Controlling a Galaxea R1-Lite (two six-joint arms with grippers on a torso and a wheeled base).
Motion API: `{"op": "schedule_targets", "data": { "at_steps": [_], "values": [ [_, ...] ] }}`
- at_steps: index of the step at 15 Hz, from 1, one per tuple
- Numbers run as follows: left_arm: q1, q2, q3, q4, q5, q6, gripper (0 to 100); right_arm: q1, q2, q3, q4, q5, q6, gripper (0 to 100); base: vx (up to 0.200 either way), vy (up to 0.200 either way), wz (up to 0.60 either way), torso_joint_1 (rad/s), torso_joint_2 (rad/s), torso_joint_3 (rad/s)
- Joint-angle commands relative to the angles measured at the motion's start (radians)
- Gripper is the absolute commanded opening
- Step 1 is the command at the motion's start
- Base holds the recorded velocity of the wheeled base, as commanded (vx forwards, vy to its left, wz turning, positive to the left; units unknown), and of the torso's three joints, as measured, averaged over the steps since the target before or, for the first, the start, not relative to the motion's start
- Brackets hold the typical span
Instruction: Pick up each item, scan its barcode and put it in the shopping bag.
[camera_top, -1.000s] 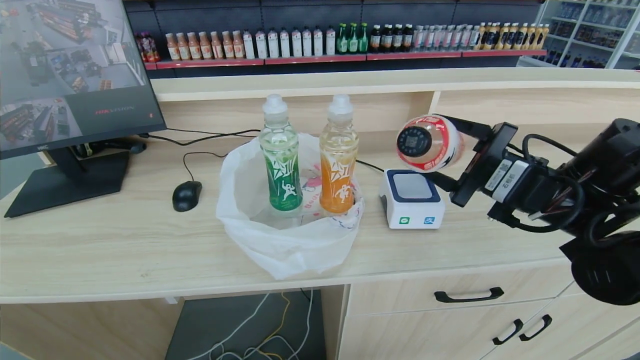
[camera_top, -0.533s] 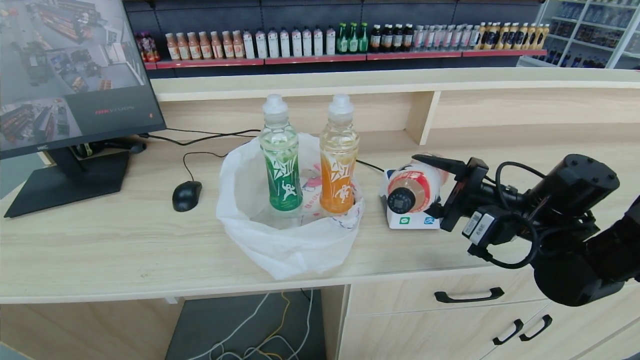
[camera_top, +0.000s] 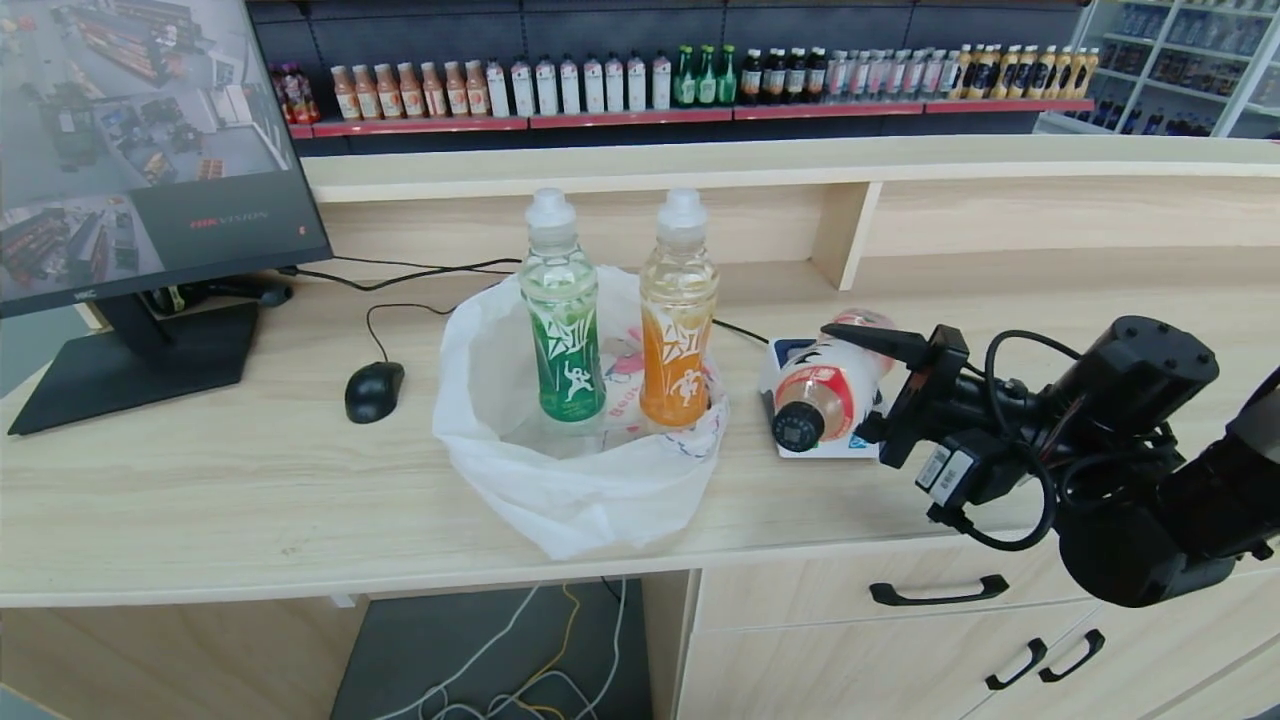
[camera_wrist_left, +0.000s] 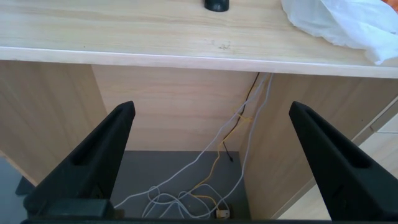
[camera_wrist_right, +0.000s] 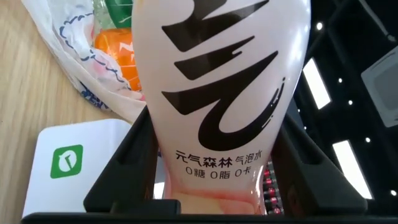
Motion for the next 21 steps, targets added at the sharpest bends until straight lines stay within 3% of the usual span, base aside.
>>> {"op": "schedule_targets", "data": {
  "at_steps": [1, 21],
  "values": [
    [0.0, 0.0, 0.001, 0.0, 0.001, 0.0, 100, 0.0, -0.007, -0.016, -0.001, 0.0, -0.001, 0, 0.0, 0.0, 0.0, 0.0, 0.0, 0.0],
    [0.0, 0.0, 0.001, 0.0, 0.001, 0.0, 100, 0.012, -0.002, -0.04, -0.001, 0.02, -0.024, 0, 0.0, 0.0, 0.0, 0.0, 0.0, 0.0]
  ]
}}
